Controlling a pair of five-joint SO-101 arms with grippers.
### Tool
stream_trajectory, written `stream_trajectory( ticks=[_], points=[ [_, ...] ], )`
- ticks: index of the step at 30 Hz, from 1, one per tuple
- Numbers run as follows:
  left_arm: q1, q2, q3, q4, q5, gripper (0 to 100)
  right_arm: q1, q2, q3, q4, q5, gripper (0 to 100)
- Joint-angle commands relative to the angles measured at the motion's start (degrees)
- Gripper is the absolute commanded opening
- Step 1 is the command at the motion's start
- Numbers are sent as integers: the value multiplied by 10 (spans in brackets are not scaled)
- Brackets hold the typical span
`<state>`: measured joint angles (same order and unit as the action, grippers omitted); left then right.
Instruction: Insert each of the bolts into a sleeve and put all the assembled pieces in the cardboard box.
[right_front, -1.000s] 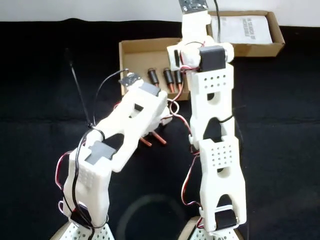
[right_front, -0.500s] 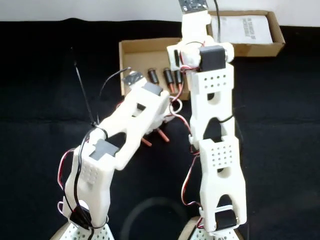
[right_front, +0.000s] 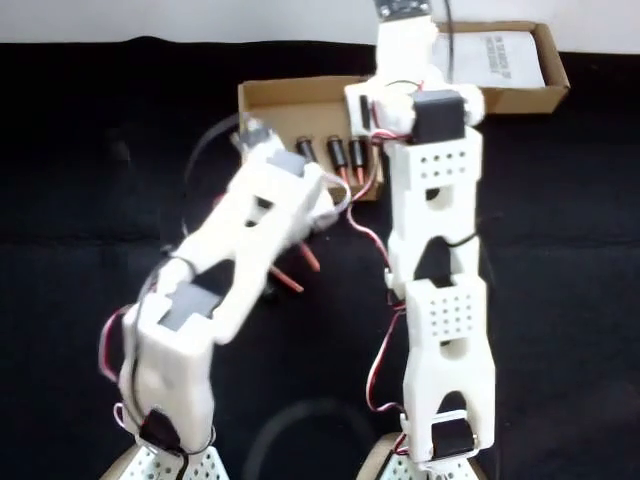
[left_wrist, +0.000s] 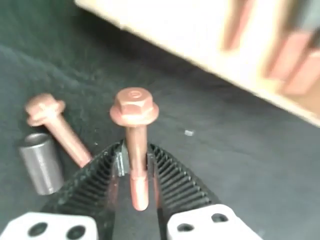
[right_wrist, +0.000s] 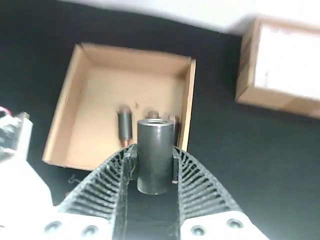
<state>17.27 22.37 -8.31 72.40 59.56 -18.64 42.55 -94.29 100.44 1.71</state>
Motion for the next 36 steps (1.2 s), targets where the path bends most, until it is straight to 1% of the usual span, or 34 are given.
stream_trajectory(
  ticks=[1, 6, 8, 15, 18, 30, 32, 36],
  points=[
    [-26, -104, 10, -1, -45, 8, 3, -123, -73, 5, -1, 8],
    [-74, -148, 102, -1, -88, 8, 3, -228, -73, 6, -1, 8],
    [-93, -161, 130, -5, -93, 8, 3, -263, -73, 6, -1, 8],
    [-170, -233, 215, -60, -93, 8, 3, -363, -73, 6, -2, 8],
    [-191, -260, 242, -62, -107, 8, 2, -404, -73, 6, -1, 8],
    [-200, -280, 261, -62, -118, 8, 2, -420, -72, 8, -3, 8],
    [-200, -283, 261, -62, -118, 8, 3, -411, -65, 8, -20, 6],
    [-200, -284, 257, -62, -147, 8, 3, -416, -42, 9, -55, 6]
  ],
)
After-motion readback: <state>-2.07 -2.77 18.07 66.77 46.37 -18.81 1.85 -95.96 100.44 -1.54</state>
